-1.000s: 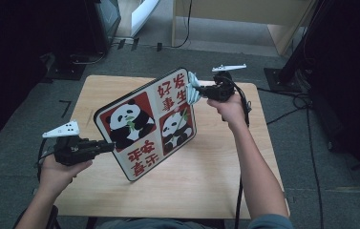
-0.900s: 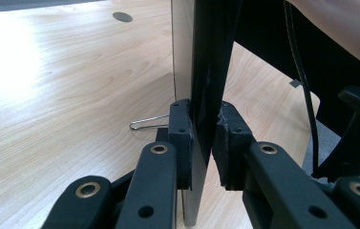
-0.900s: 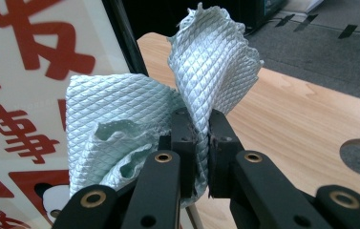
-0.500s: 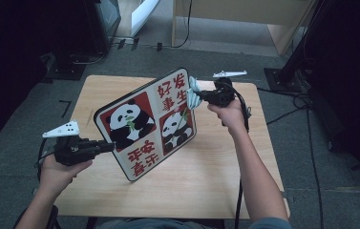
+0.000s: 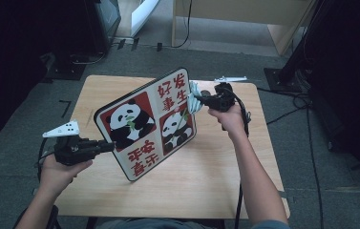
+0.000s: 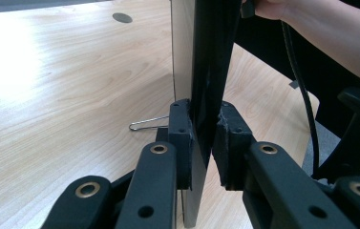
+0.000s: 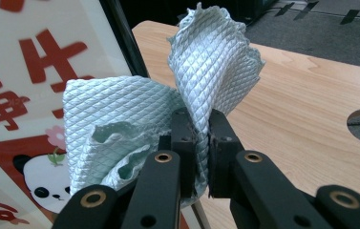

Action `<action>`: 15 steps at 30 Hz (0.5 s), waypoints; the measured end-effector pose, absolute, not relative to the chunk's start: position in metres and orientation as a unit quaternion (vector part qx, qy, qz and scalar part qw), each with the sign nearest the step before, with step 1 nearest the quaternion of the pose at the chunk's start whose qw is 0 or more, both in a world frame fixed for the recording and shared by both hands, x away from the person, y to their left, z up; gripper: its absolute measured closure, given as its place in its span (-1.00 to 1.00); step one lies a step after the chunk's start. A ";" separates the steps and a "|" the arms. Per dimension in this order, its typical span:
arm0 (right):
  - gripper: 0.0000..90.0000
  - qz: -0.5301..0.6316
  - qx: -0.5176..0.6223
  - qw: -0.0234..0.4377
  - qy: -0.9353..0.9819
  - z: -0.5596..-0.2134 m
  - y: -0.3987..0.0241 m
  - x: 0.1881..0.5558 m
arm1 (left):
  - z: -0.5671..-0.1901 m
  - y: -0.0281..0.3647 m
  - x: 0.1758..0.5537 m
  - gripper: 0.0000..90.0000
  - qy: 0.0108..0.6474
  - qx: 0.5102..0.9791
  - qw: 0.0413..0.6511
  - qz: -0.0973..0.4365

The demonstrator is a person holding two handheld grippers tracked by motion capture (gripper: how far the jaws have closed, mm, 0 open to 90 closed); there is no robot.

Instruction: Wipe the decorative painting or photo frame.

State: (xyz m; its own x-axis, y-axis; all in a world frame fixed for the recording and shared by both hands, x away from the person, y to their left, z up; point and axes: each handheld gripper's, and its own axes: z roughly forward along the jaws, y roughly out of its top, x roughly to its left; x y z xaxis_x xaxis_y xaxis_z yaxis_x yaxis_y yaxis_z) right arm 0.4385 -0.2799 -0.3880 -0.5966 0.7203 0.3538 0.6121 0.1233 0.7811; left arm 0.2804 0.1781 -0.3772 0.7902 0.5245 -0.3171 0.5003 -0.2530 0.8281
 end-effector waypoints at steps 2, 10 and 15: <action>0.88 0.487 0.451 0.051 0.746 -0.390 -0.280 0.438 | -0.377 0.178 0.280 0.76 0.324 0.791 0.519 0.012; 0.88 0.490 0.452 0.059 0.743 -0.401 -0.282 0.433 | -0.377 0.178 0.280 0.76 0.324 0.791 0.519 0.012; 0.88 0.491 0.452 0.065 0.741 -0.408 -0.282 0.429 | -0.377 0.178 0.280 0.76 0.324 0.791 0.519 0.011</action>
State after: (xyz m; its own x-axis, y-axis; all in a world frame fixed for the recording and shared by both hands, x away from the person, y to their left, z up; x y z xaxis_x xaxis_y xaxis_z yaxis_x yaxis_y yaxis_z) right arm 0.4293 -0.2821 -0.4076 -0.5823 0.7348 0.3480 0.6066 0.1077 0.7877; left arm 0.2803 0.1779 -0.3775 0.7896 0.5247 -0.3182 0.5008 -0.2514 0.8282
